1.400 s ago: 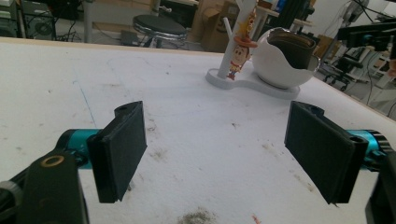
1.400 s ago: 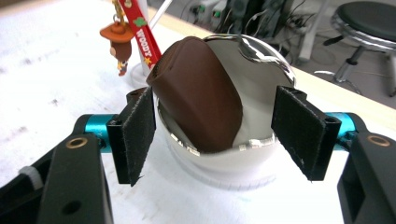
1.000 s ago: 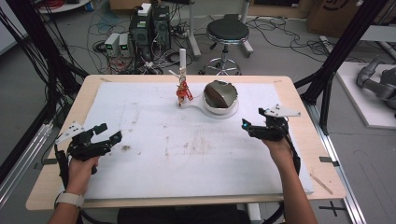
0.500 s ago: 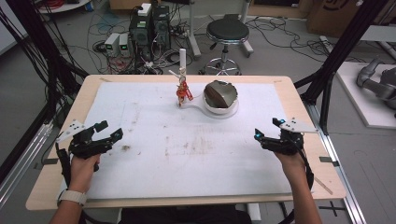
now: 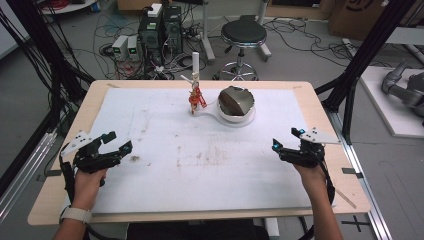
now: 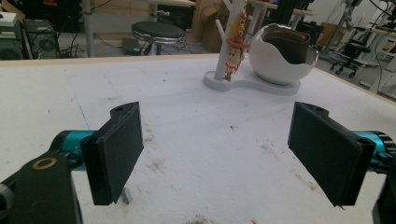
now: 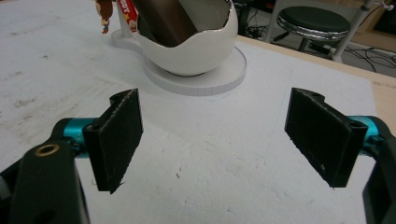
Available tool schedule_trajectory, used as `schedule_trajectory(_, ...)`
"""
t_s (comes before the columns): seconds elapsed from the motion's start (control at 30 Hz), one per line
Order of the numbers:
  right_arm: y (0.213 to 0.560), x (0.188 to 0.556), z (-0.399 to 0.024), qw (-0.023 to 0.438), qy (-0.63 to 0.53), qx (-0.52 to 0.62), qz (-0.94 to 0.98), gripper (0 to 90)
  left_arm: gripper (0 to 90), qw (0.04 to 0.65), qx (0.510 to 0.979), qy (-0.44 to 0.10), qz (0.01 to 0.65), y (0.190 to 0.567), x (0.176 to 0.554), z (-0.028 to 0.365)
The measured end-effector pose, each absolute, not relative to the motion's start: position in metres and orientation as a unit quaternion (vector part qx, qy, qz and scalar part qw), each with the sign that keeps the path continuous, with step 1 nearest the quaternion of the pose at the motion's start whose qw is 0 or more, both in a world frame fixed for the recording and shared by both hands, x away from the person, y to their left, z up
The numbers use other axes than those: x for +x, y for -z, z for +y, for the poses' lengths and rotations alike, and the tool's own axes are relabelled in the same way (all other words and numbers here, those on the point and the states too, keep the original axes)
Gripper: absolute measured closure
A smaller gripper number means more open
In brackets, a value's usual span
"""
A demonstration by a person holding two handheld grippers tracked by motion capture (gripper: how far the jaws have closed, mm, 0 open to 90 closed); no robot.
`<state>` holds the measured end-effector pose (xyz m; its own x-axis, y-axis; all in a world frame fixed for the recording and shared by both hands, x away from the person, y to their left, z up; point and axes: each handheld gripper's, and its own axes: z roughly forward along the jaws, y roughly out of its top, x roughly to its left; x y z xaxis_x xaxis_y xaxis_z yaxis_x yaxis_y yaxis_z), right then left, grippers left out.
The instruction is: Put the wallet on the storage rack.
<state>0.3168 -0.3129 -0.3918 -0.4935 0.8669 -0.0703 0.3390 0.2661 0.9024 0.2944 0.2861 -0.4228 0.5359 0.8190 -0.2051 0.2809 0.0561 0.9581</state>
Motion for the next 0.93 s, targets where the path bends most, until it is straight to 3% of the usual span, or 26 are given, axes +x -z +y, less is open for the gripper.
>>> schedule_trajectory(0.93,0.3949,0.3174,-0.3126,0.295,-0.449,0.412,0.736,19.4,17.9,0.591,0.649,-0.23,0.421,0.4233,0.2953,0.2872)
